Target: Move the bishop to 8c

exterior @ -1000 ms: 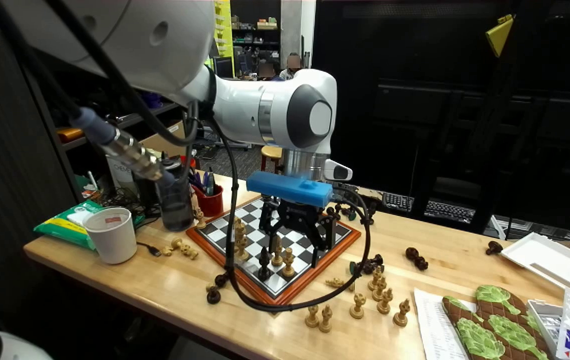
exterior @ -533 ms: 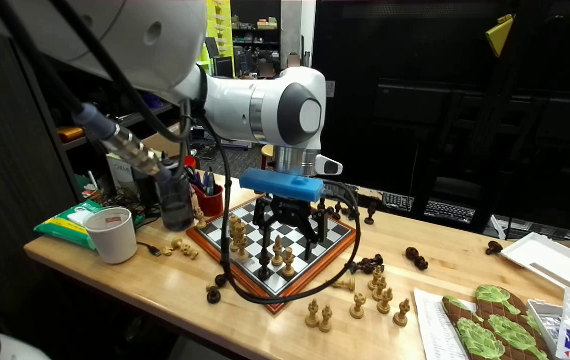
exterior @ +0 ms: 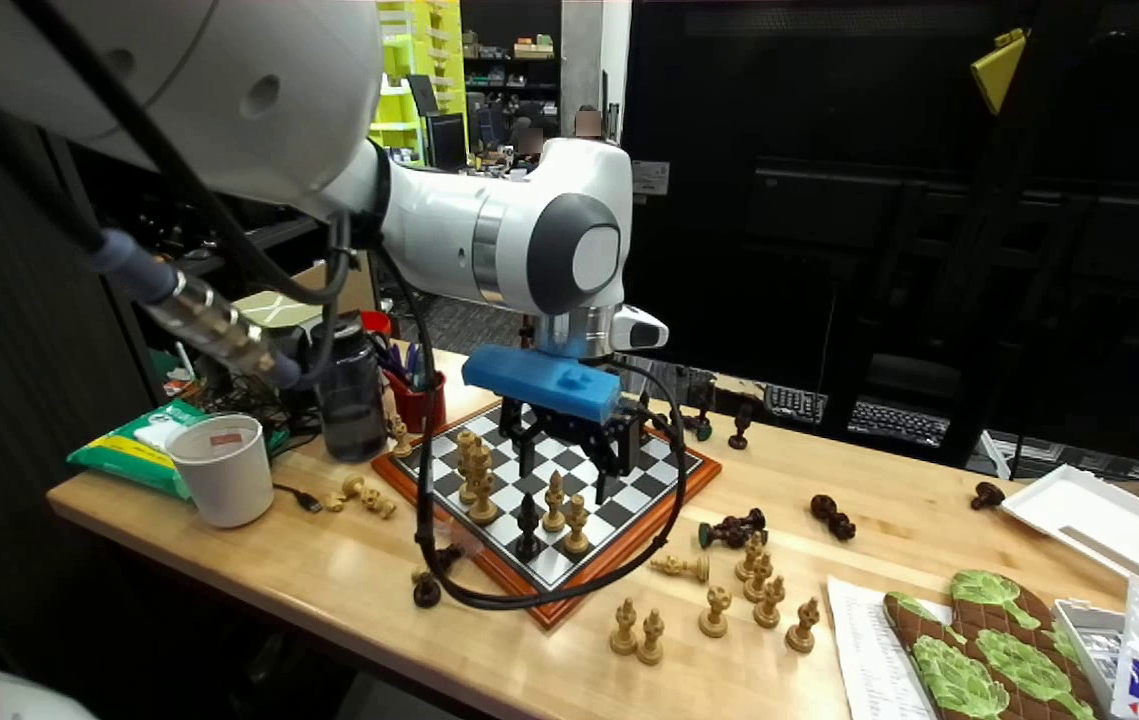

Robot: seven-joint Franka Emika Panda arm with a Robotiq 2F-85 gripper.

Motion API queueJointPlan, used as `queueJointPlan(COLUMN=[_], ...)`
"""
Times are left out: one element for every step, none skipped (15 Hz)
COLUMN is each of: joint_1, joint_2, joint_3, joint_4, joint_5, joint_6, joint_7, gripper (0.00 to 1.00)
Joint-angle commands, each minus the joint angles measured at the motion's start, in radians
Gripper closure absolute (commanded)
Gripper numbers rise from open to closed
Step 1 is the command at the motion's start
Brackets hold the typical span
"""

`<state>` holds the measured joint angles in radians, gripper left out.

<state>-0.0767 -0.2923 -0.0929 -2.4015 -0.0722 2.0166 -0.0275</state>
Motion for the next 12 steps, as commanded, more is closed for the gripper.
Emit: queueJointPlan(joint_1=[-0.005, -0.004, -0.007, -0.006, -0.005, -0.007, -0.006, -0.006, -0.006, -0.006, -0.006, -0.006], joint_2=[-0.081, -0.091, -0.099, -0.108, -0.116, -0.119, -0.071, -0.073, -0.072, -0.071, -0.067, -0.065], joint_3=[0.013, 0.014, 0.019, 0.025, 0.030, 0.038, 0.024, 0.026, 0.026, 0.026, 0.026, 0.025], joint_4=[-0.081, -0.093, -0.103, -0.113, -0.121, -0.121, -0.086, -0.089, -0.089, -0.088, -0.087, -0.087], joint_5=[0.018, 0.023, 0.021, 0.021, 0.018, 0.006, 0.014, 0.014, 0.014, 0.014, 0.014, 0.014], joint_6=[0.074, 0.082, 0.089, 0.090, 0.087, 0.073, 0.071, 0.071, 0.071, 0.071, 0.071, 0.071], joint_7=[0.060, 0.069, 0.091, 0.107, 0.116, 0.131, 0.095, 0.097, 0.097, 0.097, 0.097, 0.097], gripper=[0.00, 0.00, 0.00, 0.00, 0.00, 0.00, 0.00, 0.00, 0.00, 0.00, 0.00, 0.00])
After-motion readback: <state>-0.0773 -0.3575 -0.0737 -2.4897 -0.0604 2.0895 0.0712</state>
